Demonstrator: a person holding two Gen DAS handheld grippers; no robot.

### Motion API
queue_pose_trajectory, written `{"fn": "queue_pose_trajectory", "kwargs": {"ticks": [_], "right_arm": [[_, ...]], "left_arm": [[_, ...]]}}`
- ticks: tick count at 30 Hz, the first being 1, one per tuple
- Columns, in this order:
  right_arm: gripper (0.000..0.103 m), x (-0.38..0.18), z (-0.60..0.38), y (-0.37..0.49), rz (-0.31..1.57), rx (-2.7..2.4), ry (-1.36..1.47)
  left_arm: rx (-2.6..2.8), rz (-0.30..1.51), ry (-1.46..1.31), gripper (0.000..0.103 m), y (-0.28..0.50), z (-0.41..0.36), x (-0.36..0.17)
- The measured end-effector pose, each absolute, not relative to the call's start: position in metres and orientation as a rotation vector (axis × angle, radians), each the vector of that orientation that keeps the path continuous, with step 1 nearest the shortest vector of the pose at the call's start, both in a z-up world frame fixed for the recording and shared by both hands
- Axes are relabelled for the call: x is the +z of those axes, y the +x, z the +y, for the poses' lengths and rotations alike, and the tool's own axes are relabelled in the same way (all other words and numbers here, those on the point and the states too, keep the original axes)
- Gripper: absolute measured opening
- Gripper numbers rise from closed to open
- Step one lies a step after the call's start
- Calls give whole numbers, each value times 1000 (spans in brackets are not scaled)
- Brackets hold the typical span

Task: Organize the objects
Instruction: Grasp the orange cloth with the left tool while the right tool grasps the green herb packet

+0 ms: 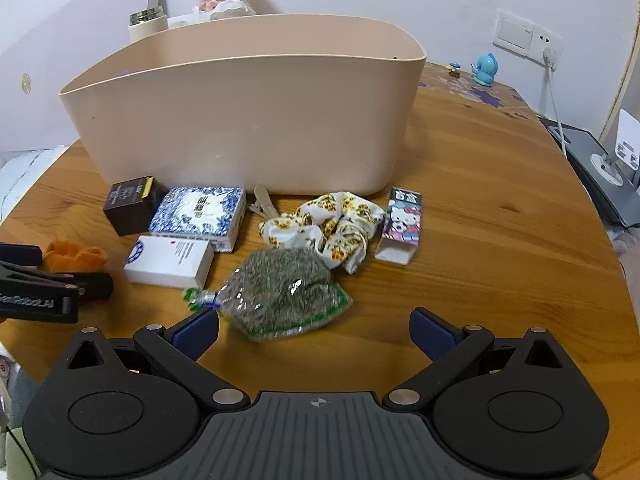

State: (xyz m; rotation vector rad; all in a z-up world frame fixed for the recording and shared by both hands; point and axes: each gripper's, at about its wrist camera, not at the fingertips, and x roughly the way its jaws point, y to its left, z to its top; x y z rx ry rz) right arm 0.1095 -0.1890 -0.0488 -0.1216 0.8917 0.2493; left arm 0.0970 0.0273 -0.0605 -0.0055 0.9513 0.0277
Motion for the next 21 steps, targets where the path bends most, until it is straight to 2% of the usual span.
{"fn": "queue_pose_trajectory", "kwargs": {"ticks": [7, 12, 18, 21], "right_arm": [[87, -60, -182, 121, 878, 272, -122], [88, -59, -182, 124, 877, 288, -109], [90, -50, -191, 135, 865, 319, -6], [85, -51, -187, 142, 878, 303, 5]], "left_arm": [[-3, 919, 11, 103, 99, 28, -63], [-22, 916, 19, 97, 98, 32, -61], [-21, 913, 19, 96, 100, 33, -61], [-30, 907, 22, 91, 99, 31, -61]]}}
